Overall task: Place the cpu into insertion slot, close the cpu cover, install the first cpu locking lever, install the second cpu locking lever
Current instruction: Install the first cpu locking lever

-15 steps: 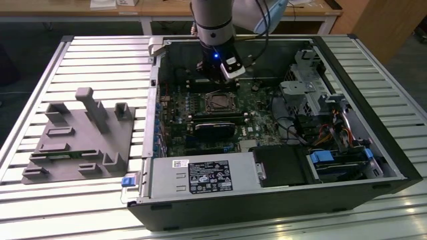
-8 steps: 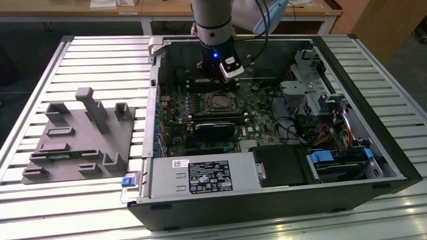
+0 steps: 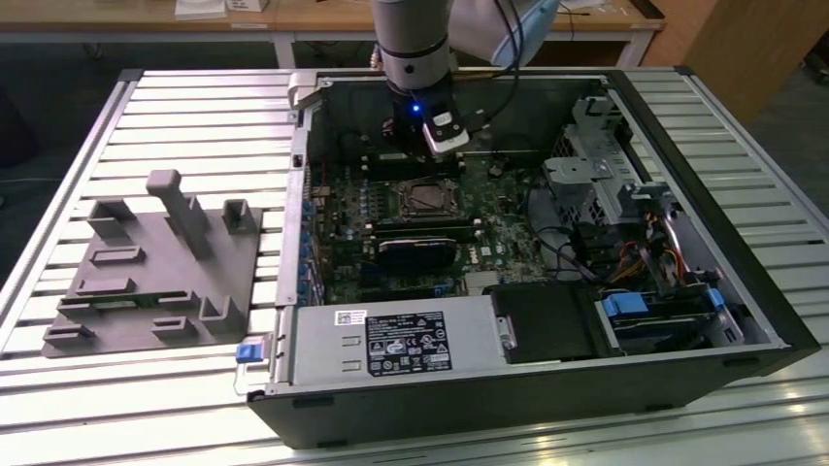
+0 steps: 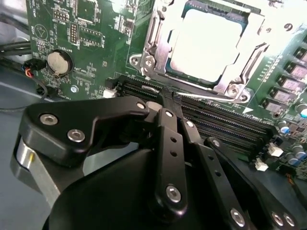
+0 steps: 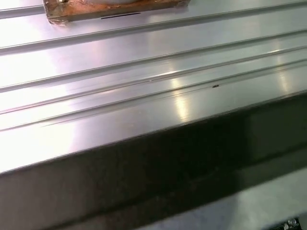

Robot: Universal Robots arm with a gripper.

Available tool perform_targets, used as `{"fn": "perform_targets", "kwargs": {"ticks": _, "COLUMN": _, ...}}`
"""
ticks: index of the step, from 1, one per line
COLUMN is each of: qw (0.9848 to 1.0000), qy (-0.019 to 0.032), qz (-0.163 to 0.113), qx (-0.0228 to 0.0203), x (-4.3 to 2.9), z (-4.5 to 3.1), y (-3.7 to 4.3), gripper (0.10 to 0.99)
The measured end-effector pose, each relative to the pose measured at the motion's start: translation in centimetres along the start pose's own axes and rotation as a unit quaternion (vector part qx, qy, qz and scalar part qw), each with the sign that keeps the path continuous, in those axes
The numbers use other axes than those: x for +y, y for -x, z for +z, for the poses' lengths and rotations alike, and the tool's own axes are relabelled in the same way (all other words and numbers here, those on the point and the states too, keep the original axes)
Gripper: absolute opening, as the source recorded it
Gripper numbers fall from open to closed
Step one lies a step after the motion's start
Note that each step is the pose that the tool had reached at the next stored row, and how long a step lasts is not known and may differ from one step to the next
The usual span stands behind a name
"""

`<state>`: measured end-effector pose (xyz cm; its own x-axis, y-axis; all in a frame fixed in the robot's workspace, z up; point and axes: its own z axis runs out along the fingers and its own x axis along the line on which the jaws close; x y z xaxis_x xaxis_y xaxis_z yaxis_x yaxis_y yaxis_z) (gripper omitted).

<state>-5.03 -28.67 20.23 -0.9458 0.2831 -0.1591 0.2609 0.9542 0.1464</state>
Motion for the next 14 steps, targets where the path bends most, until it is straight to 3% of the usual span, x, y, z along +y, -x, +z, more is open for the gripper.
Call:
{"fn": "perform_targets", "kwargs": {"ticks": 4, "qw": 1.0000, "qy": -0.0004, "qz": 0.004, "qx": -0.0006, "x": 0.16, "z": 0.16, "y": -0.08, "gripper": 0.106}}
{"fn": "perform_targets", "kwargs": {"ticks": 14, "qw": 0.9995, "qy": -0.0080, "qz": 0.031, "qx": -0.0058, "x": 0.10, "z": 0.62, "y": -0.16, "gripper": 0.106}}
